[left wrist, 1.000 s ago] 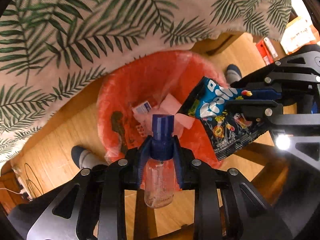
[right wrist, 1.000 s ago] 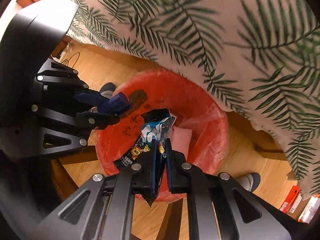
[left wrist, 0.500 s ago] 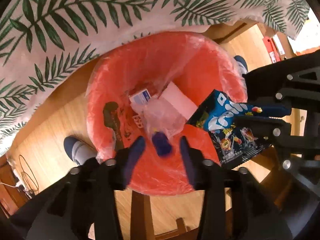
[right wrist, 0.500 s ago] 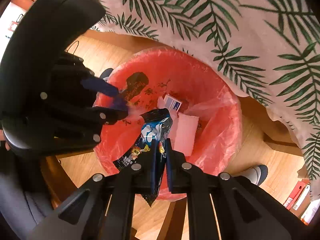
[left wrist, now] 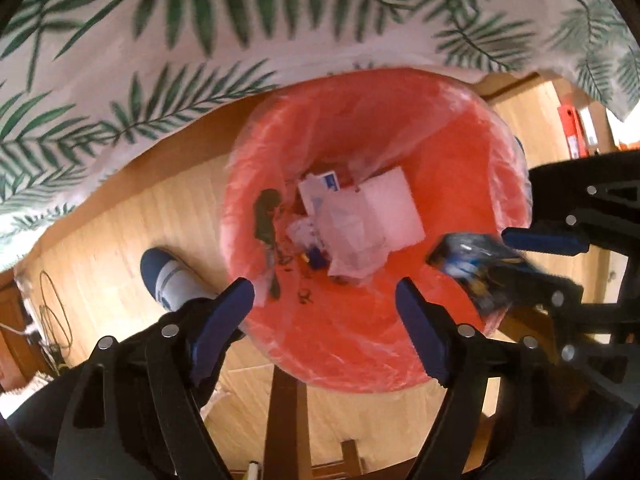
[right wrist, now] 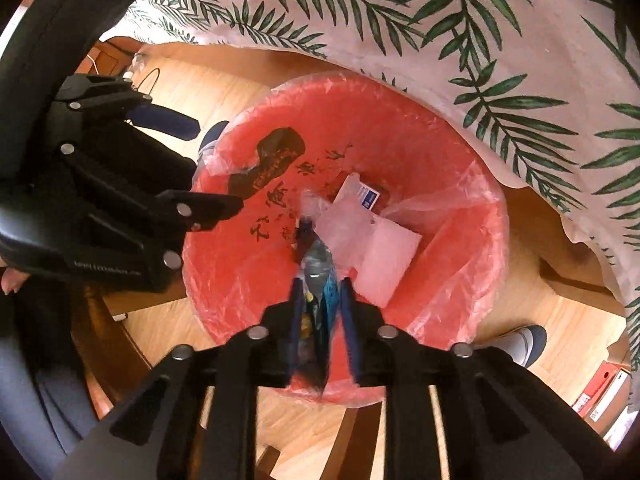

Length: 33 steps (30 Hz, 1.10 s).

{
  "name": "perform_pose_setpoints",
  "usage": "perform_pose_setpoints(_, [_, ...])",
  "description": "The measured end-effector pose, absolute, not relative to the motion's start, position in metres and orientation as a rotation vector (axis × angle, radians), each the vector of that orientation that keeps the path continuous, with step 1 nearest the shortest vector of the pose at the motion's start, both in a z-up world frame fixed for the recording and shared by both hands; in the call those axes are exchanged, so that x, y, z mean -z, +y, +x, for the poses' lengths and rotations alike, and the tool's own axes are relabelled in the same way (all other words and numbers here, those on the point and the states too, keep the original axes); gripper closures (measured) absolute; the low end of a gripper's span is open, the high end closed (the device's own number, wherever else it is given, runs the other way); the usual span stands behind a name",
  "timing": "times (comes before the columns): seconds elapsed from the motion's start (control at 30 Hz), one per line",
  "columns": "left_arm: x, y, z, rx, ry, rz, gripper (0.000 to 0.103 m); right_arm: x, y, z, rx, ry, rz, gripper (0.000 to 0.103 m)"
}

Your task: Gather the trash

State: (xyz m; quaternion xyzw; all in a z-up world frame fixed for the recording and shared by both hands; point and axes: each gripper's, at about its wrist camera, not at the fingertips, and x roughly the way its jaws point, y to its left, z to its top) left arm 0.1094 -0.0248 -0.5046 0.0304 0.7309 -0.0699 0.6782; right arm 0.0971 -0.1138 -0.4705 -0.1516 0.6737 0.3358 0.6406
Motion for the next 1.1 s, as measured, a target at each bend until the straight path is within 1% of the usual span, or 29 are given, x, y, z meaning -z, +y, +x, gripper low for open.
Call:
perform_pose_setpoints(0.1, [0.503,-0.016,0.109,0.149,1.645,0.049,0.023,0.475,-0.111,0.100,-0.761,1.537,-0.328,0.068])
perform_pose_setpoints(0.13, [0.503,-0.012,0.108,0.150,1.642,0.043,0.017,0.475,-0.110,0.100,-0.759,1.538,-0.319,0.061])
perform_pose_setpoints(0.17, [0.502,-0.009,0.107,0.145,1.638,0.042,0.014,0.475,-0.110,0.101,-0.758,1.541,-0.310,0.057])
perform_pose_setpoints(0.2, [0.501,-0.007,0.106,0.138,1.633,0.038,0.013,0.474,-0.110,0.102,-0.753,1.544,-0.300,0.055])
perform_pose_setpoints(0.23, [0.500,-0.007,0.105,0.138,1.629,0.029,0.013,0.472,-0.110,0.103,-0.746,1.528,-0.294,0.047])
perform_pose_setpoints(0.27, [0.498,-0.003,0.104,0.134,1.626,0.020,0.012,0.469,-0.110,0.103,-0.730,1.500,-0.312,0.031])
perform_pose_setpoints(0.3, [0.495,0.000,0.104,0.127,1.617,0.009,0.009,0.467,-0.109,0.104,-0.709,1.481,-0.327,0.027])
perform_pose_setpoints(0.37, [0.488,0.004,0.102,0.116,1.589,-0.003,0.006,0.463,-0.111,0.105,-0.693,1.475,-0.300,0.022])
perform_pose_setpoints(0.4, [0.484,0.003,0.101,0.113,1.574,-0.006,0.006,0.459,-0.113,0.105,-0.678,1.466,-0.303,0.019])
perform_pose_setpoints(0.47, [0.475,0.003,0.097,0.095,1.547,-0.002,0.006,0.448,-0.115,0.101,-0.643,1.422,-0.330,0.009])
perform_pose_setpoints(0.53, [0.462,0.000,0.092,0.072,1.514,0.027,0.006,0.435,-0.121,0.097,-0.599,1.388,-0.341,0.005])
perform_pose_setpoints(0.63, [0.438,-0.009,0.088,0.025,1.460,0.075,0.006,0.408,-0.126,0.090,-0.553,1.350,-0.345,0.005])
perform_pose_setpoints(0.83, [0.369,-0.016,0.086,-0.002,1.356,0.052,0.006,0.339,-0.145,0.074,-0.491,1.278,-0.330,0.005])
perform_pose_setpoints(0.97, [0.326,-0.026,0.078,0.048,1.303,0.041,0.006,0.307,-0.163,0.062,-0.464,1.279,-0.302,0.005])
perform_pose_setpoints(1.1, [0.296,-0.034,0.064,0.070,1.277,0.092,0.006,0.283,-0.179,0.049,-0.450,1.252,-0.272,0.005])
